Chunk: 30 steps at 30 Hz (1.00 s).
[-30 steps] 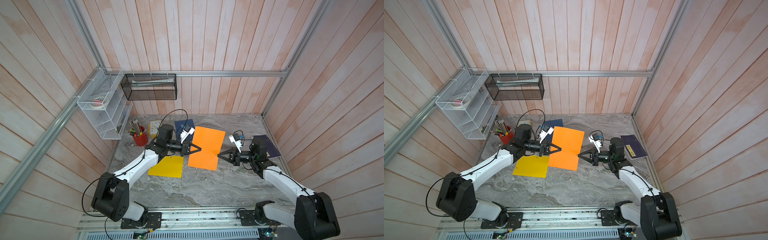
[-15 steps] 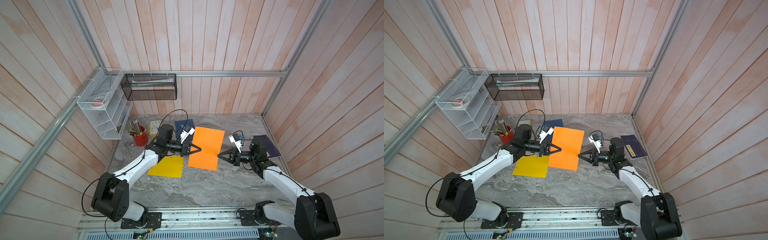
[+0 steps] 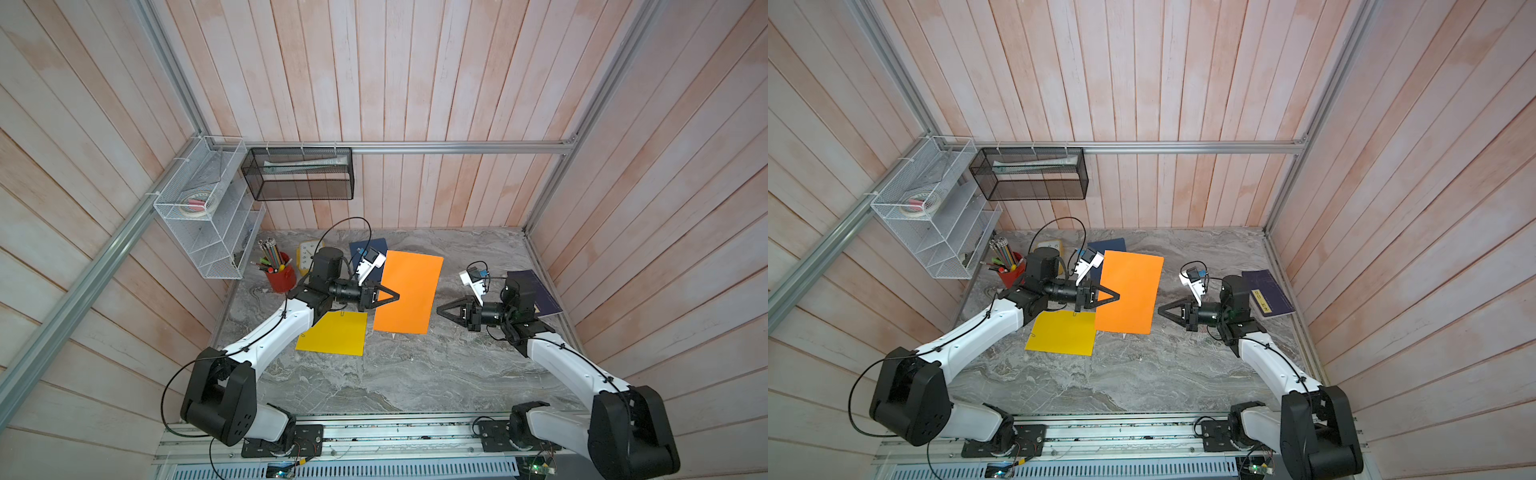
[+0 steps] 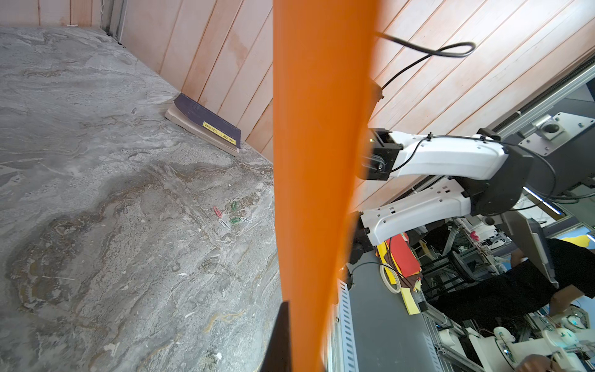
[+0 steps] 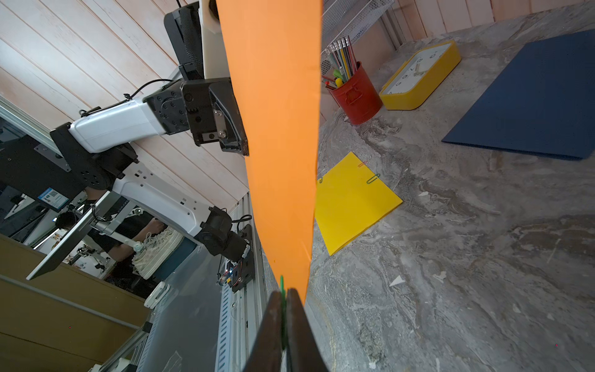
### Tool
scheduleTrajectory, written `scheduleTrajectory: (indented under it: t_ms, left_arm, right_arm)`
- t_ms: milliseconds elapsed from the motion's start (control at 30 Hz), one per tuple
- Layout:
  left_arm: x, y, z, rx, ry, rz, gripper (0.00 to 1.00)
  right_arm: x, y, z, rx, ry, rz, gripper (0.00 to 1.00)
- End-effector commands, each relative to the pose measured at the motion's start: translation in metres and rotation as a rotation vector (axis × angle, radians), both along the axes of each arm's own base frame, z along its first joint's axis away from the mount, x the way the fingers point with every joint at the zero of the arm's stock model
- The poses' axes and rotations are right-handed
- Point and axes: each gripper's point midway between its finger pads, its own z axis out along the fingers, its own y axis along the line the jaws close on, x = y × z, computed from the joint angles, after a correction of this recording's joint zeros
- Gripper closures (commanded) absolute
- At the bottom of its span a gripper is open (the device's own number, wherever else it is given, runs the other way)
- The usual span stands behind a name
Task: Unclip the paperclips from the documents
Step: Remove the paper clip from the document, then place the paper clip at the center of the board.
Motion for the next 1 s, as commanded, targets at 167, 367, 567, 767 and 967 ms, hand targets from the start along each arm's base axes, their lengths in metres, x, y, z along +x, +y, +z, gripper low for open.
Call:
scheduleTrajectory:
  t_ms: [167, 367, 567, 767, 967]
  left_arm:
    - [0.002, 0.004, 0.003, 0.010, -0.032, 0.027, 1.00]
    - [0.004, 0.004, -0.001, 0.022, -0.028, 0.039, 1.00]
    - [0.006, 0.004, -0.006, 0.029, -0.018, 0.046, 1.00]
    - [0.007, 0.004, -0.009, 0.029, -0.015, 0.050, 1.00]
    - [0.007, 0.004, -0.012, 0.034, -0.009, 0.056, 1.00]
  right_arm:
    - [0.017, -0.014, -0.016, -0.072, 0.030, -0.137, 0.96]
    - [0.048, -0.058, -0.054, -0.154, 0.171, -0.425, 0.98]
    - [0.058, -0.113, -0.100, -0.236, 0.339, -0.686, 0.98]
    - [0.059, -0.156, -0.141, -0.315, 0.474, -0.861, 0.97]
    - [0.065, -0.171, -0.166, -0.392, 0.535, -0.915, 0.97]
